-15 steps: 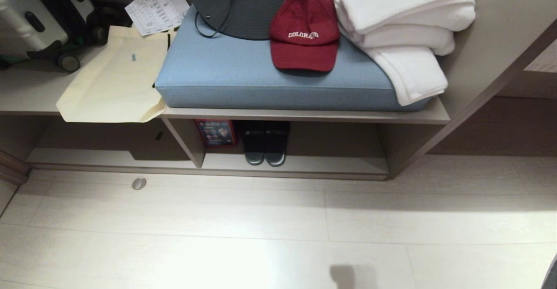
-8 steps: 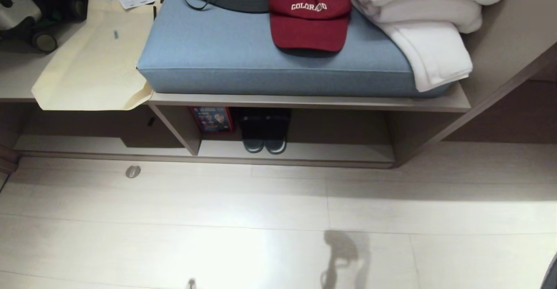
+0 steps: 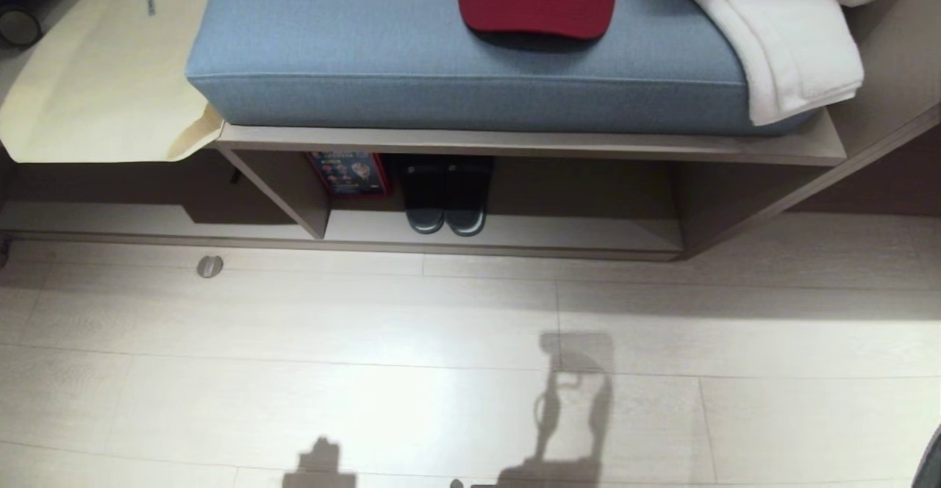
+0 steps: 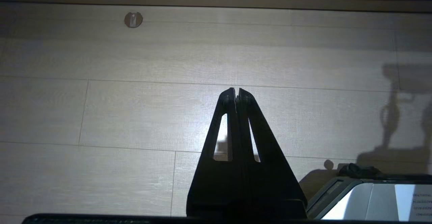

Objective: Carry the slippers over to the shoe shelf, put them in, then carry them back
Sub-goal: Place the slippers into the shoe cabinet

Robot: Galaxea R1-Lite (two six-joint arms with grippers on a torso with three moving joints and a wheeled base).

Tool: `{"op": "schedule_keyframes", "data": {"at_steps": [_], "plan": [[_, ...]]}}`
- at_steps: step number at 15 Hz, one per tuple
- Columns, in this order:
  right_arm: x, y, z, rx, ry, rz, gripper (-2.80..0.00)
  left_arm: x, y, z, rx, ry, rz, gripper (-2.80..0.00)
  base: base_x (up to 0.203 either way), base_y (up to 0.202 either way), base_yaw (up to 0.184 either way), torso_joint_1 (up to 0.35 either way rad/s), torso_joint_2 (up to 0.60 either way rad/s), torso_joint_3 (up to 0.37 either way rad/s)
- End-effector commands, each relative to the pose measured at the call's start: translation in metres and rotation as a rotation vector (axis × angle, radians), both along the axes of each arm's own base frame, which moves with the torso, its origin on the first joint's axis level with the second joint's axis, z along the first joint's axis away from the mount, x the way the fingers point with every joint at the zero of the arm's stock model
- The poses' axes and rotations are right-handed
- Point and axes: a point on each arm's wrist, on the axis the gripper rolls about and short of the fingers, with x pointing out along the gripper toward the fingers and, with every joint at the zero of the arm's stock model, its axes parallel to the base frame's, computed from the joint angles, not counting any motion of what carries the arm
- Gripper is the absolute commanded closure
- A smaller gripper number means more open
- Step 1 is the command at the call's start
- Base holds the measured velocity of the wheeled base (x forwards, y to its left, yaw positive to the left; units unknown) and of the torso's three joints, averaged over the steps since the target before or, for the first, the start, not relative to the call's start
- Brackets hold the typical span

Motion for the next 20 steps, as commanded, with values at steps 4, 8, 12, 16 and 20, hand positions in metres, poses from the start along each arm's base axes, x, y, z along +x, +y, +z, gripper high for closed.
{"op": "schedule_keyframes", "data": {"at_steps": [4, 8, 12, 16, 20], "plan": [[0.0001, 0.0000, 0.0000, -0.001, 0.001, 0.002, 0.00, -0.0001, 0.0000, 0.0001, 0.000, 0.001, 0.001, 0.00, 0.000, 0.000, 0.000, 0.001, 0.00, -0.199], [0.0001, 0.0000, 0.0000, -0.001, 0.001, 0.000, 0.00, -0.0001, 0.0000, 0.0001, 0.001, 0.001, 0.001, 0.00, 0.000, 0.000, 0.000, 0.004, 0.00, -0.197], [0.0001, 0.0000, 0.0000, -0.001, 0.001, 0.000, 0.00, -0.0001, 0.0000, 0.0001, 0.001, 0.001, 0.001, 0.00, 0.000, 0.000, 0.000, 0.003, 0.00, -0.197], [0.0001, -0.0001, 0.0002, -0.004, 0.000, -0.003, 0.00, -0.0001, 0.0000, 0.0001, 0.000, 0.001, 0.001, 0.00, 0.000, 0.000, 0.000, 0.001, 0.00, -0.198], [0.0002, 0.0000, 0.0000, 0.001, 0.001, 0.002, 0.00, -0.0001, 0.0000, 0.0001, 0.000, 0.001, 0.001, 0.00, 0.000, 0.000, 0.000, 0.001, 0.00, -0.202]]}}
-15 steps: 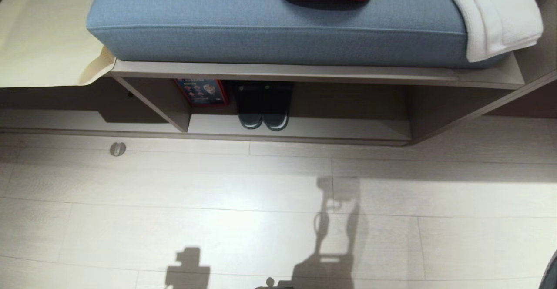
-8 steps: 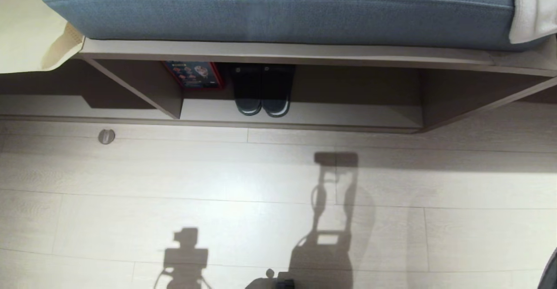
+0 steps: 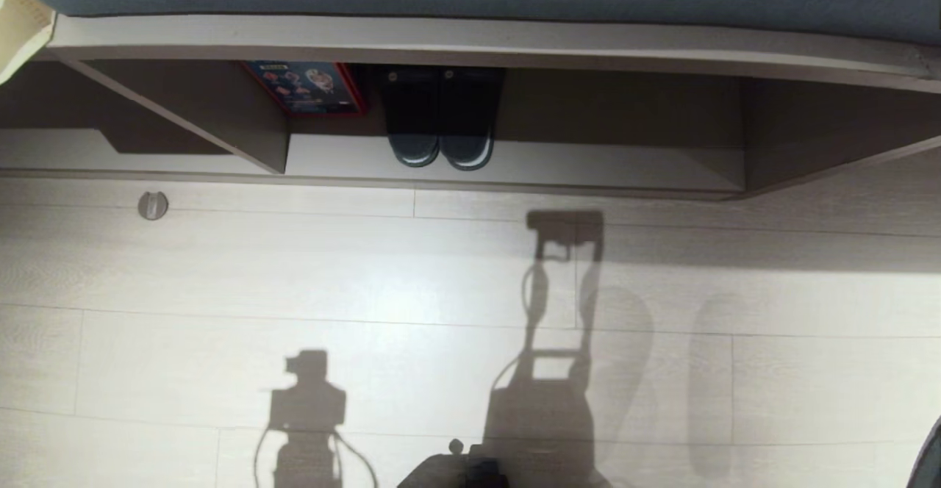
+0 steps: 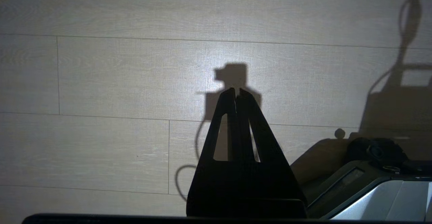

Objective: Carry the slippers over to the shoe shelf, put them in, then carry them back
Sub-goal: Place the slippers into the shoe cabinet

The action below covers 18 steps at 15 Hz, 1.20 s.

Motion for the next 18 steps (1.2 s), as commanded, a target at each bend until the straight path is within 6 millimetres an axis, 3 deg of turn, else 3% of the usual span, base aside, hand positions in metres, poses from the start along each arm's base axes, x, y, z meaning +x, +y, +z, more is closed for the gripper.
{"op": "schedule_keyframes", "data": {"at_steps": [1, 18], "plan": [[0.0002, 0.0000, -0.0002, 0.007, 0.002, 0.002, 0.00, 0.0000, 0.0000, 0.0001, -0.001, 0.000, 0.000, 0.00, 0.000, 0.000, 0.000, 0.002, 0.00, -0.195], [0.0001, 0.0000, 0.0000, -0.001, 0.001, 0.002, 0.00, 0.0000, 0.0000, 0.0001, -0.001, 0.000, 0.000, 0.00, 0.000, 0.000, 0.000, 0.002, 0.00, -0.198]]}}
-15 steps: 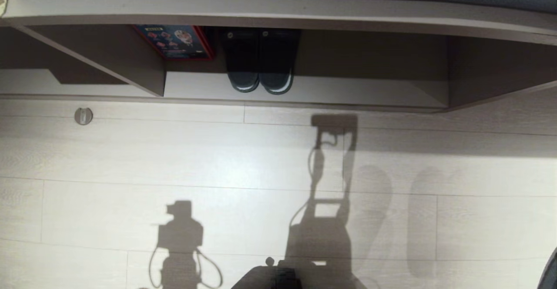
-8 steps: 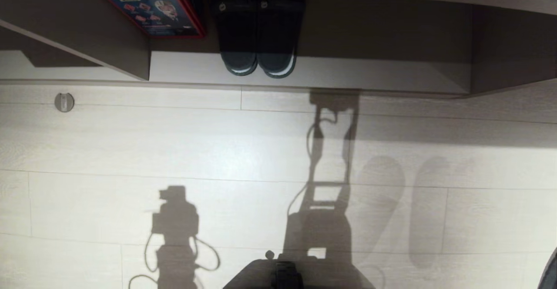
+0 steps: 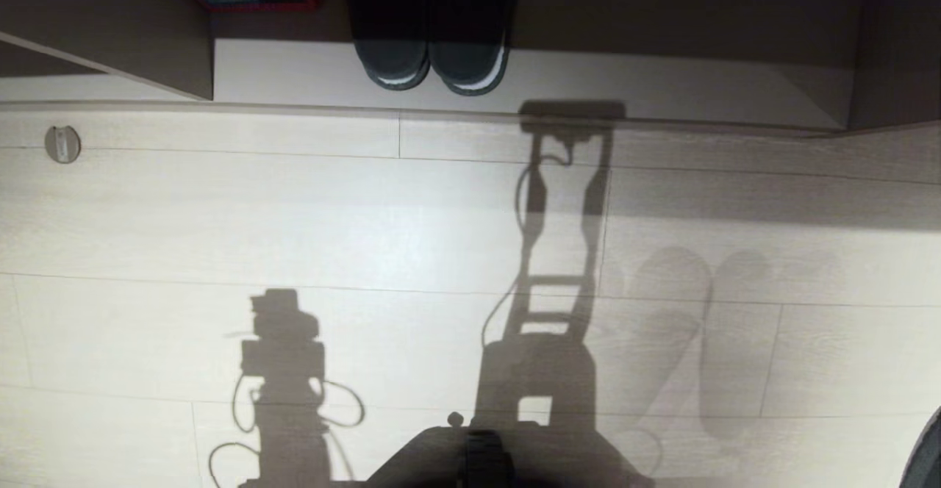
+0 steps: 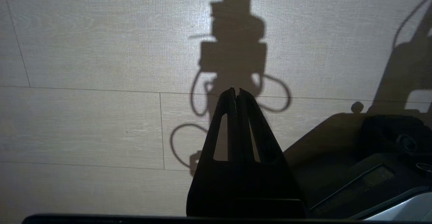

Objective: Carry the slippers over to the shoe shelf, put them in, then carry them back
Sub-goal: Place the slippers into the shoe cabinet

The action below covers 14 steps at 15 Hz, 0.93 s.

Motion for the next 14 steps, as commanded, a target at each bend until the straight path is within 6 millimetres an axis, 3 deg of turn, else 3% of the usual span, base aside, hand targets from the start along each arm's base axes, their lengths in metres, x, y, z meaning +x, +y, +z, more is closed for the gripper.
{"op": "schedule_keyframes", "data": {"at_steps": [1, 5, 8, 11, 14], "plan": [[0.000, 0.000, 0.000, -0.001, 0.000, 0.000, 0.00, 0.000, 0.000, 0.000, -0.001, 0.000, 0.002, 0.00, 0.000, 0.000, 0.000, 0.012, 0.00, -0.198], [-0.001, 0.000, 0.004, -0.003, -0.020, 0.008, 0.00, 0.000, 0.000, 0.000, -0.001, -0.004, 0.002, 0.00, 0.000, 0.000, 0.000, 0.002, 0.00, -0.107], [-0.005, 0.001, 0.036, -0.020, -0.044, 0.053, 0.00, 0.000, 0.000, 0.000, -0.001, -0.005, 0.001, 0.00, 0.000, 0.000, 0.000, 0.001, 0.00, -0.013], [0.009, 0.002, 0.060, -0.073, 0.025, 0.106, 0.00, 0.000, 0.000, 0.000, -0.001, -0.006, 0.002, 0.00, 0.000, 0.000, 0.000, 0.000, 0.00, 0.000], [0.015, 0.003, 0.075, -0.089, -0.015, 0.139, 0.00, 0.000, 0.000, 0.000, 0.001, -0.004, 0.002, 0.00, 0.000, 0.000, 0.000, 0.000, 0.00, 0.000]]}}
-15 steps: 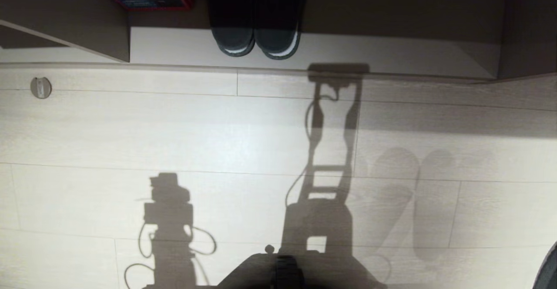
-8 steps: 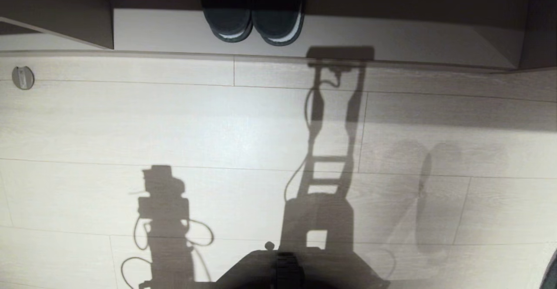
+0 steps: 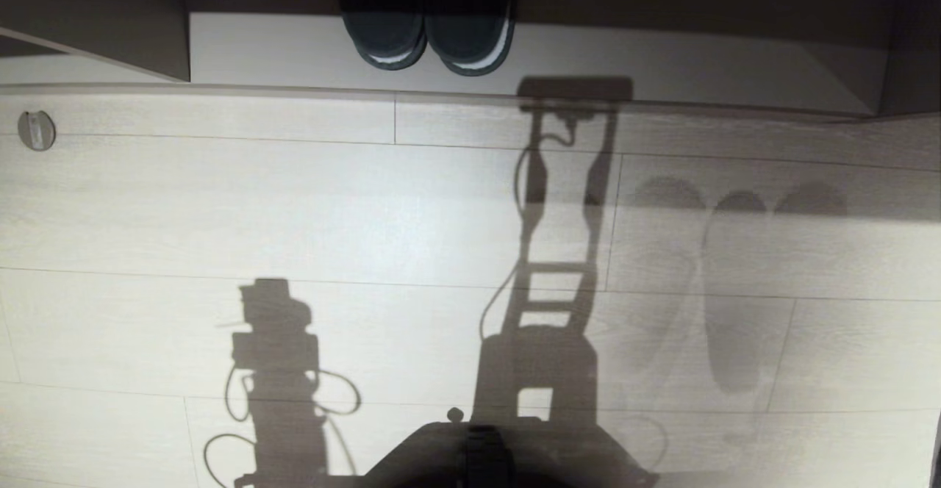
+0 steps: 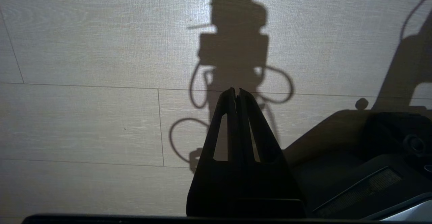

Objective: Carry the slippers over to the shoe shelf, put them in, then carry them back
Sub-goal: Place the slippers into the shoe cabinet

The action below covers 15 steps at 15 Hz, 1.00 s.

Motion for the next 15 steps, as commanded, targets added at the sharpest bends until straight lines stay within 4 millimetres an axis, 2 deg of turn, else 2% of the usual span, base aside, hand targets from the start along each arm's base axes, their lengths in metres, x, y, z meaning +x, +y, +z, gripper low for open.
{"op": "schedule_keyframes", "data": {"at_steps": [1, 2, 4, 6, 8, 10, 12, 15], "plan": [[0.017, 0.001, 0.011, -0.004, 0.051, 0.018, 0.00, 0.000, 0.000, 0.000, 0.000, -0.001, 0.000, 0.00, 0.000, 0.000, 0.000, 0.000, 0.00, 0.000], [0.034, 0.001, 0.021, -0.008, 0.076, 0.025, 0.00, 0.000, 0.000, 0.000, 0.001, -0.002, -0.001, 0.00, 0.000, 0.000, 0.000, 0.000, 0.00, 0.000], [0.082, 0.004, 0.038, -0.022, 0.154, 0.037, 0.00, 0.000, 0.000, 0.000, 0.001, -0.001, 0.000, 0.00, 0.000, 0.000, 0.000, 0.000, 0.00, 0.000], [0.126, 0.008, 0.056, -0.033, 0.139, 0.045, 0.00, 0.000, 0.000, 0.000, 0.001, -0.002, -0.001, 0.00, 0.000, 0.000, 0.000, 0.000, 0.00, 0.000], [0.161, 0.011, 0.077, -0.046, 0.072, 0.051, 0.00, 0.000, 0.000, 0.000, 0.003, -0.001, 0.000, 0.00, 0.000, 0.000, 0.000, 0.000, 0.00, 0.000], [0.182, 0.013, 0.092, -0.065, 0.005, 0.053, 0.00, 0.000, 0.000, 0.000, 0.003, -0.002, 0.000, 0.00, 0.000, 0.000, 0.000, 0.000, 0.00, 0.000], [0.199, 0.014, 0.098, -0.070, -0.038, 0.051, 0.00, 0.000, 0.000, 0.000, 0.003, -0.002, 0.000, 0.00, 0.000, 0.000, 0.000, 0.000, 0.00, 0.000], [0.217, 0.015, 0.111, -0.066, -0.135, 0.046, 0.00, 0.000, 0.000, 0.000, 0.003, -0.002, 0.000, 0.00, 0.000, 0.000, 0.000, 0.000, 0.00, 0.000]]}}
